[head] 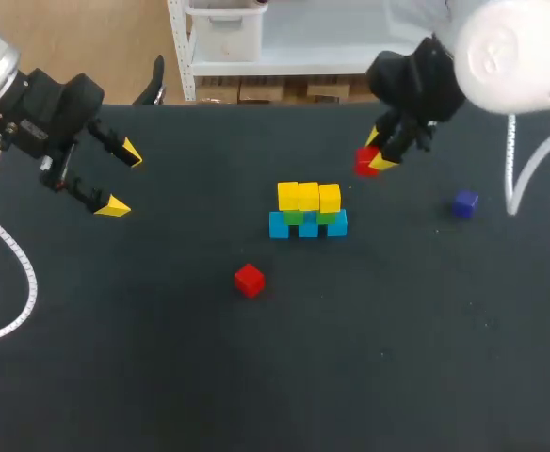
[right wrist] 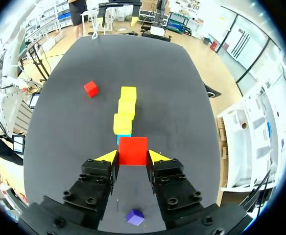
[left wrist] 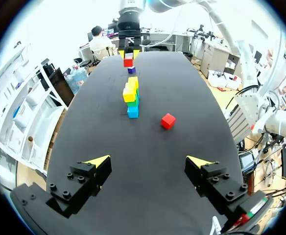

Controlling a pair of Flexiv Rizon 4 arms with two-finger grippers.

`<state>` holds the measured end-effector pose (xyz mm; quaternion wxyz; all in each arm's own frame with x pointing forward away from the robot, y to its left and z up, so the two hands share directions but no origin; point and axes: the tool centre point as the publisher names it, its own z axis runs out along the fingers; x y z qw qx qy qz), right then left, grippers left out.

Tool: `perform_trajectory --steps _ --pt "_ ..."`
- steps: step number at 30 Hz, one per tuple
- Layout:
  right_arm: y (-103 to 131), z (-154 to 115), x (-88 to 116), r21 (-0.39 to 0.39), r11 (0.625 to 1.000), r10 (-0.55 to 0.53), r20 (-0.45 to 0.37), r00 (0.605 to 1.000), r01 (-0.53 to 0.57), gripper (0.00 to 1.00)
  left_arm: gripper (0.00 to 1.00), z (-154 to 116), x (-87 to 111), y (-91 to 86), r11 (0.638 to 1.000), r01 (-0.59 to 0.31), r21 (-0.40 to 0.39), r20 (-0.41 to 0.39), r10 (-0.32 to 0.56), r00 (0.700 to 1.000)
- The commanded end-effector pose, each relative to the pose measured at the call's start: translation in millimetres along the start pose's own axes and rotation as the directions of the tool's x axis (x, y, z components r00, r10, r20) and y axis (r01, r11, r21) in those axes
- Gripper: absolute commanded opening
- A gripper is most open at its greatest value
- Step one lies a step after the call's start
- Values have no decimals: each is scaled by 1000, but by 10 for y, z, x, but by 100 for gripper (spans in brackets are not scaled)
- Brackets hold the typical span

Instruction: Place the blue cubes, place green cubes on the blue cubes, place the yellow cubes on the green cubes, then place the red cubes on the yellow cubes, and place purple cube on the red cubes.

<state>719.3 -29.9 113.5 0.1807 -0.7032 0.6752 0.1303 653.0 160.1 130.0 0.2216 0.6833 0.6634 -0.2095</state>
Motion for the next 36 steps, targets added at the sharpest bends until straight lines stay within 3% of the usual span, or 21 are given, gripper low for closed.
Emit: perform_trajectory --steps 1,17,36 --pt "-88 51 -118 -59 998 -4 0 1000 4 0 100 -1 15 -5 1000 -4 -2 4 4 1000" --pt "2 232 -421 -65 998 4 4 1000 -4 0 100 -1 15 -5 1000 -4 -2 4 4 1000" --pt "139 383 -492 -101 995 4 4 1000 -3 0 100 -1 15 -5 1000 -4 -2 4 4 1000"
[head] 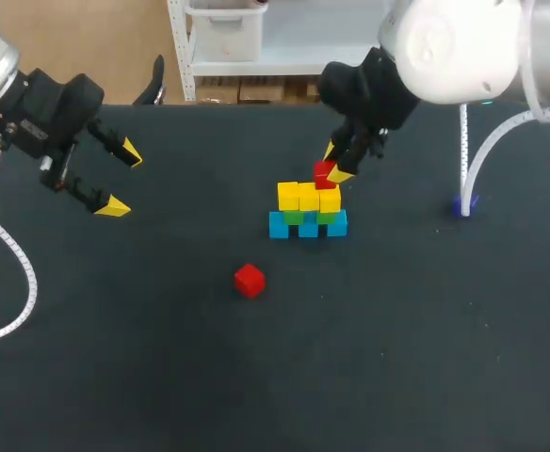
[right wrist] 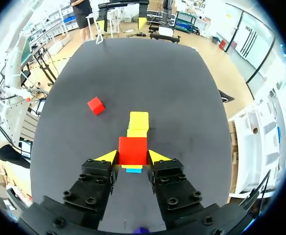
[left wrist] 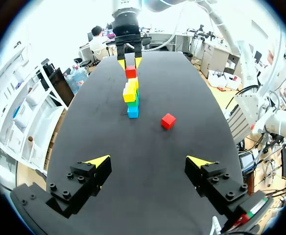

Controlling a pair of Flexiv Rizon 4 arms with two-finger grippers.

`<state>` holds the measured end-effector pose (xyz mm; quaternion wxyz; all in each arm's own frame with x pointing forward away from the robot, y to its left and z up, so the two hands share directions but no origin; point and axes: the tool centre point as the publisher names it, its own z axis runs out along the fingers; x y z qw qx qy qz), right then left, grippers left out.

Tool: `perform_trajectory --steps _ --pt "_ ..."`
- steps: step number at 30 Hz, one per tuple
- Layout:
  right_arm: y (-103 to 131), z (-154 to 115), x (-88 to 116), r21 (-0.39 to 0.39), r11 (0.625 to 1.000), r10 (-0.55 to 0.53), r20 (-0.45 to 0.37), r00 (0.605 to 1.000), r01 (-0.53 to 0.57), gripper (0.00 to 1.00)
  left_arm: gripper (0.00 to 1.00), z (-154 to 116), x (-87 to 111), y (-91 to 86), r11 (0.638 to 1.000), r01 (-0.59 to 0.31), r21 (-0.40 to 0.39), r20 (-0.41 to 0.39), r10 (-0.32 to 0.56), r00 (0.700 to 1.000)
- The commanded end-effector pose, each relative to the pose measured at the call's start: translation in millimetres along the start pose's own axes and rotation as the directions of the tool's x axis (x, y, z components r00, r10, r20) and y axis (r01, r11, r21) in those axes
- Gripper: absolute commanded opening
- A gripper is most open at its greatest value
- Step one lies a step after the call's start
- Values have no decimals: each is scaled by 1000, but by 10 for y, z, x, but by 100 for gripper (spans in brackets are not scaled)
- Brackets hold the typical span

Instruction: Place the blue cubes, place green cubes on the blue cubes, place the yellow cubes on the green cubes, then place the red cubes on the yellow cubes, and place purple cube on the red cubes.

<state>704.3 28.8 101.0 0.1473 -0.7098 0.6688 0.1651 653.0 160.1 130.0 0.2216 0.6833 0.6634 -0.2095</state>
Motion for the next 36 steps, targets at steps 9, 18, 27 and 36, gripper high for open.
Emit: perform_trajectory --steps 9,18,27,36 --pt "-8 70 16 -11 1000 6 -8 1000 -6 0 100 -1 15 -5 1000 -4 -2 4 4 1000" --pt "-3 85 6 -18 1000 4 -9 1000 -4 0 100 -1 15 -5 1000 -4 -2 4 4 1000" --pt "-10 91 20 -20 1000 7 -12 1000 -7 0 100 -1 15 -5 1000 -4 -2 4 4 1000" --pt "-16 99 15 -22 1000 6 -12 1000 -6 0 100 -1 15 -5 1000 -4 -2 4 4 1000"
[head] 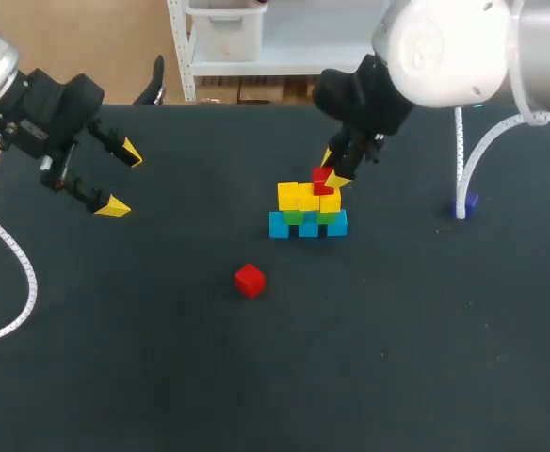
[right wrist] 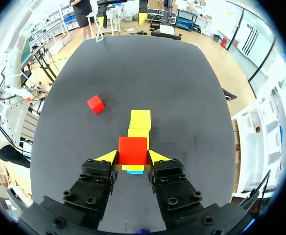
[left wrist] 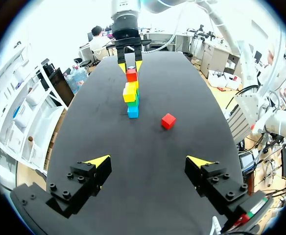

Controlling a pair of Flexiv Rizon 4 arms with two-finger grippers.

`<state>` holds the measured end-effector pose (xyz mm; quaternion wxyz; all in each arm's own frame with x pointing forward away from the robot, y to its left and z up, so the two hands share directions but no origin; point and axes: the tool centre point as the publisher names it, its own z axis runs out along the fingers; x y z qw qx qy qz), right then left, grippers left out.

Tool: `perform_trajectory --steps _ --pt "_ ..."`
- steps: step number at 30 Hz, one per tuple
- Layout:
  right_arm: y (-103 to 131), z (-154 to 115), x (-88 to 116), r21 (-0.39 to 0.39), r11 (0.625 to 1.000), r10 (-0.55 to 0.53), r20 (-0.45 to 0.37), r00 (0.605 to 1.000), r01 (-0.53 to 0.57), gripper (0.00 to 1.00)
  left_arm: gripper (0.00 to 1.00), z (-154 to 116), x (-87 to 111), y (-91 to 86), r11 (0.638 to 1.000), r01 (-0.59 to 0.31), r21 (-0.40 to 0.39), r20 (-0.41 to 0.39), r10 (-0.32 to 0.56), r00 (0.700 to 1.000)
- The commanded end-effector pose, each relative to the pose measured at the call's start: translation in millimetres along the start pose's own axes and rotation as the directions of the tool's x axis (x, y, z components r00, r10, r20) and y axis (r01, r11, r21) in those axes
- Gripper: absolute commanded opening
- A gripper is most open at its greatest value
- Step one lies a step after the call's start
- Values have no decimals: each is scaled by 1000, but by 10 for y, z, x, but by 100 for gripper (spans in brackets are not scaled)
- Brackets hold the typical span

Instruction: Place the blue cubes, place green cubes on the blue cubes, place the yellow cubes on the green cubes, then place the red cubes on the yellow cubes, and place purple cube on the red cubes.

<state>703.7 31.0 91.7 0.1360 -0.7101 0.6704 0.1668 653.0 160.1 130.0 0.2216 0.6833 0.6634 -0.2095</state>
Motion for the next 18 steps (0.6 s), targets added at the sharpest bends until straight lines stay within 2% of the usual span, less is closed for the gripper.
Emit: perform_trajectory --steps 1,18 --pt "-20 7 -5 -5 1000 0 2 1000 0 0 100 -1 15 -5 1000 -4 -2 4 4 1000" --pt "-29 15 2 -10 1000 3 -1 1000 -3 0 100 -1 15 -5 1000 -4 -2 4 4 1000"
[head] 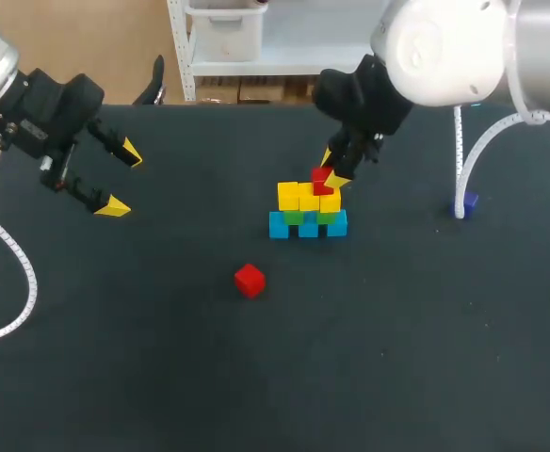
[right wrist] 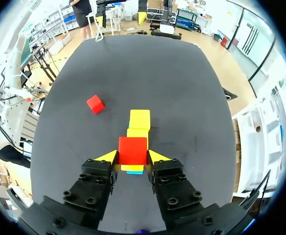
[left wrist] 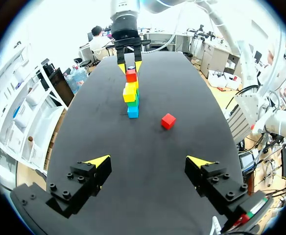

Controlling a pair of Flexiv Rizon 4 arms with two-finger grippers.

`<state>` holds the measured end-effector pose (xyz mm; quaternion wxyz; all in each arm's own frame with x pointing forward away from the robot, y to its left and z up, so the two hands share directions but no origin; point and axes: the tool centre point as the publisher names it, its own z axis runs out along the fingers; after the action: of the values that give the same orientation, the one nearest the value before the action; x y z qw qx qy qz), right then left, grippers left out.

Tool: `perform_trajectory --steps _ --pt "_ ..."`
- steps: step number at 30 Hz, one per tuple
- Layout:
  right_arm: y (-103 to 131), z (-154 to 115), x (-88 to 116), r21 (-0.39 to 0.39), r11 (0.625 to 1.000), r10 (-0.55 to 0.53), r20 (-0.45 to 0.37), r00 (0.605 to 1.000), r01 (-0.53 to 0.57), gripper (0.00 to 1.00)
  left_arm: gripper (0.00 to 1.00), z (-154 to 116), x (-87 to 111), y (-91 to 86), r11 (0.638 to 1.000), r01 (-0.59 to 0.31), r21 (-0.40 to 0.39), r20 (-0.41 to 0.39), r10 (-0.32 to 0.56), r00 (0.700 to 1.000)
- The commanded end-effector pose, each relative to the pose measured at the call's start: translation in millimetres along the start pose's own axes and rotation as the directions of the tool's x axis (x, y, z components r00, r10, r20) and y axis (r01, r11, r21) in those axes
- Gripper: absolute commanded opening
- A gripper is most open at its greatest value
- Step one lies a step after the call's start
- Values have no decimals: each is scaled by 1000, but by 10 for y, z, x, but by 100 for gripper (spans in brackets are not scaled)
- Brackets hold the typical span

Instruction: Place the blue cubes, place green cubes on the blue cubes, place the yellow cubes on the green cubes, then place the red cubes on the yellow cubes, and place purple cube on the red cubes.

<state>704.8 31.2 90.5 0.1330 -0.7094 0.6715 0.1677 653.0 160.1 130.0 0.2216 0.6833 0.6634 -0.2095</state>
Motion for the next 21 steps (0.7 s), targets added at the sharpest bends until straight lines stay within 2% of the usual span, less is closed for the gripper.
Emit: perform_trajectory --steps 1,6,11,21 --pt "-18 4 -1 -5 1000 0 1 1000 0 0 100 -1 15 -5 1000 -4 -2 4 4 1000" --pt "-23 10 5 -6 1000 2 0 1000 -2 3 100 -1 15 -5 1000 -4 -2 4 4 1000" --pt "-24 15 7 -9 1000 2 -1 1000 -2 16 100 -1 15 -5 1000 -4 -2 4 4 1000" --pt "-32 28 2 -14 1000 2 -1 1000 -2 25 100 -1 15 -5 1000 -4 -2 4 4 1000"
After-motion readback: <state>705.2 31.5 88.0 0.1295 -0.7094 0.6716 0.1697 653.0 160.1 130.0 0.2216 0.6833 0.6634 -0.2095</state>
